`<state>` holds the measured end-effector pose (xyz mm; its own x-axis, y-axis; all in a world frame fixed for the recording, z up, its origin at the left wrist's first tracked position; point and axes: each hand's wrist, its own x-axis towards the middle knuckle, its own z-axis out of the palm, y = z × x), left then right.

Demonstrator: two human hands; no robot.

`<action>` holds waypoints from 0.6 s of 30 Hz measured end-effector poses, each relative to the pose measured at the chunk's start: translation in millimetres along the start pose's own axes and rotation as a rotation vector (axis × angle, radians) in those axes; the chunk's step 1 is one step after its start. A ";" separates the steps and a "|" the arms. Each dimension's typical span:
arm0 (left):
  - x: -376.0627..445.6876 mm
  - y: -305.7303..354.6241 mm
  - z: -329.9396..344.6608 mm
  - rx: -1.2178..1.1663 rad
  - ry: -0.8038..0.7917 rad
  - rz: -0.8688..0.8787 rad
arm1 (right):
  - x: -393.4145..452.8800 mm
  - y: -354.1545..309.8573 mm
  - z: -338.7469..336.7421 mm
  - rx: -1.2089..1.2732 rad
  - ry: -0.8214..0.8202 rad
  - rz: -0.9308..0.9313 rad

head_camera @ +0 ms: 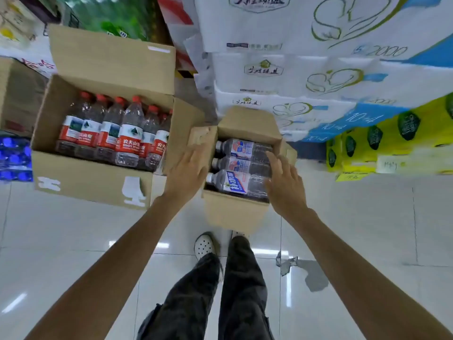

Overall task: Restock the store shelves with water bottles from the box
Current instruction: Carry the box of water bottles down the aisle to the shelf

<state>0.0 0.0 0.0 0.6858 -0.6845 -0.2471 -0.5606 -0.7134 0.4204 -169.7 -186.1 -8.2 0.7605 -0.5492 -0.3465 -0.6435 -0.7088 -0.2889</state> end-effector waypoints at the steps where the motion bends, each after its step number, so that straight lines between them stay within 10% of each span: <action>1: 7.9 -2.6 9.4 -0.036 -0.006 -0.026 | 9.2 4.6 4.7 0.047 -0.027 0.050; 18: 95.5 -21.7 104.7 0.023 -0.119 -0.360 | 90.8 49.9 62.2 0.303 -0.249 0.347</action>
<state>29.1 -65.6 -124.2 0.7830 -0.4011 -0.4754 -0.3050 -0.9137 0.2685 -138.2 -243.8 -109.6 0.4780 -0.5811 -0.6587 -0.8783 -0.3235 -0.3520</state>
